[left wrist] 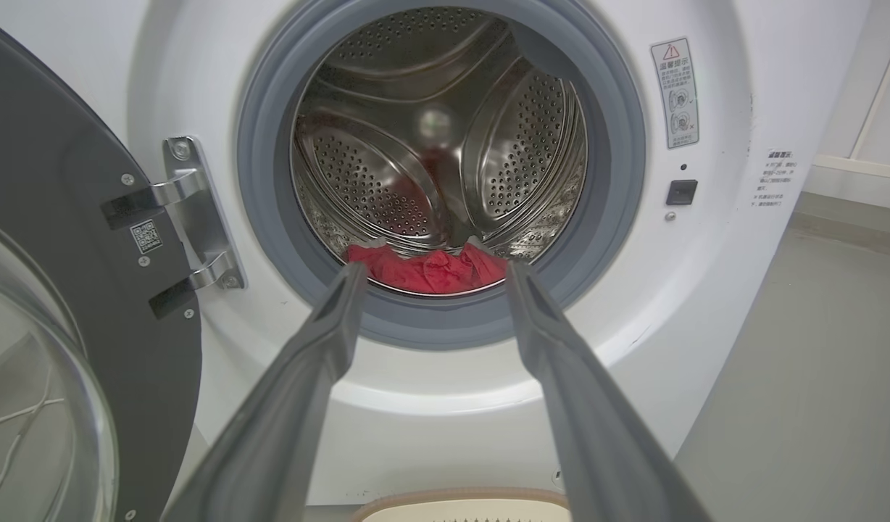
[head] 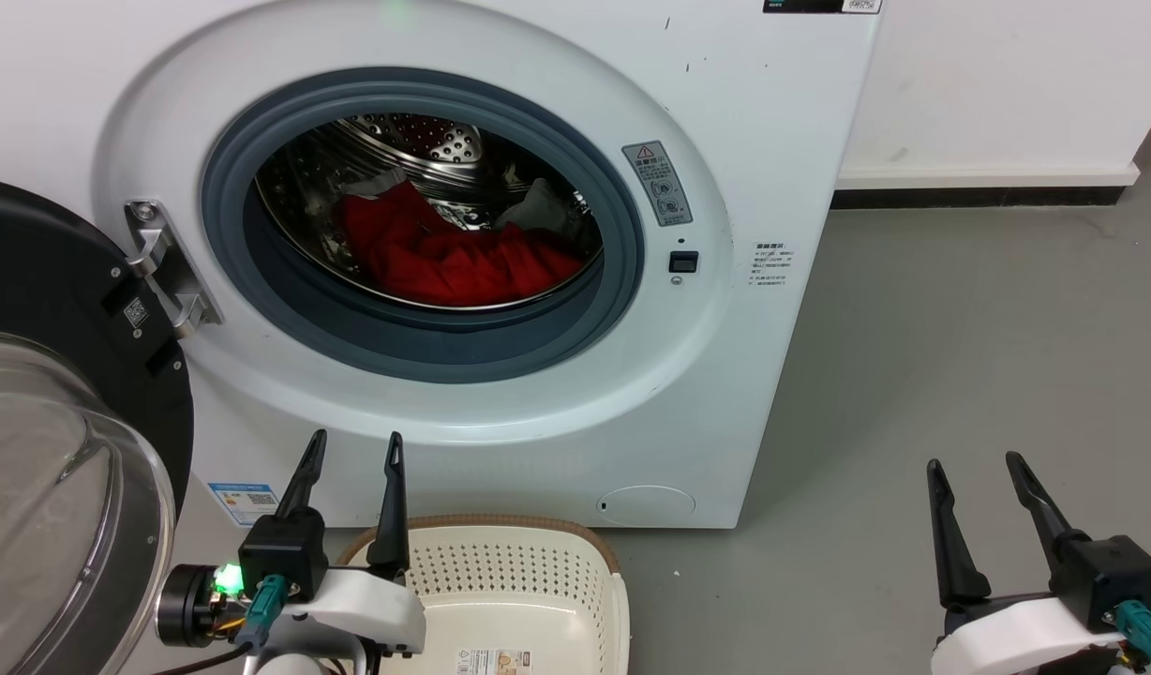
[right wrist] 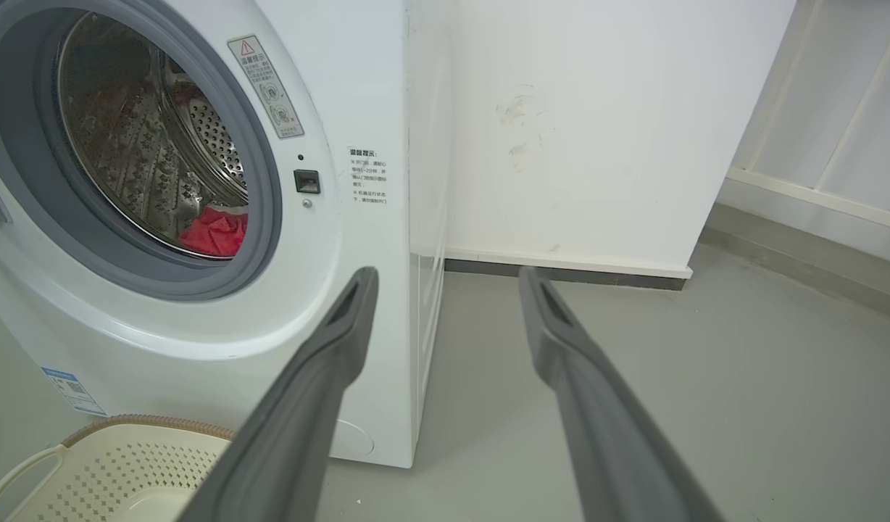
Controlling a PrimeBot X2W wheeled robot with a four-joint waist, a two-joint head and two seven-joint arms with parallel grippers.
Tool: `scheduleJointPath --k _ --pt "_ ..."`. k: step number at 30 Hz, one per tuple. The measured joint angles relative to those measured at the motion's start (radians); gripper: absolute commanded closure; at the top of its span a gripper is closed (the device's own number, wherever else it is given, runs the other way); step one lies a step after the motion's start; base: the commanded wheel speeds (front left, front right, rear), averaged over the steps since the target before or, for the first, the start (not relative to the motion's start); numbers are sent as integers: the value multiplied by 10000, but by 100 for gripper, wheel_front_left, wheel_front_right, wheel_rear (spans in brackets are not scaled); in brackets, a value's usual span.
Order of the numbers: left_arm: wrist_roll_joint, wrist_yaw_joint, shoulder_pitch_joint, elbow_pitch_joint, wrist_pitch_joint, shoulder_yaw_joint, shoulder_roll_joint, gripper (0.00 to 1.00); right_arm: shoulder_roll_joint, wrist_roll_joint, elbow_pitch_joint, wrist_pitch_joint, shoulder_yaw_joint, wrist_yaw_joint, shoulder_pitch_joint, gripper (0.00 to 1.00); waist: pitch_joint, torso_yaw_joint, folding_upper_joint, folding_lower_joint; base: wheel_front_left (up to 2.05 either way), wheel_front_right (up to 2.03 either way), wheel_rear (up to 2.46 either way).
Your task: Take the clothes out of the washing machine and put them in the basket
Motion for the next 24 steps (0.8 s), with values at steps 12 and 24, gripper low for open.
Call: scheduleJointPath --k 12,24 --pt "102 -84 -337 330 0 134 69 0 0 75 44 -27 117 2 -23 0 161 -136 0 0 0 0 0" --pt "-6 -339 -3408 1659 360 405 779 0 -4 263 -48 -209 368 2 -1056 0 1831 -752 0 0 0 0 0"
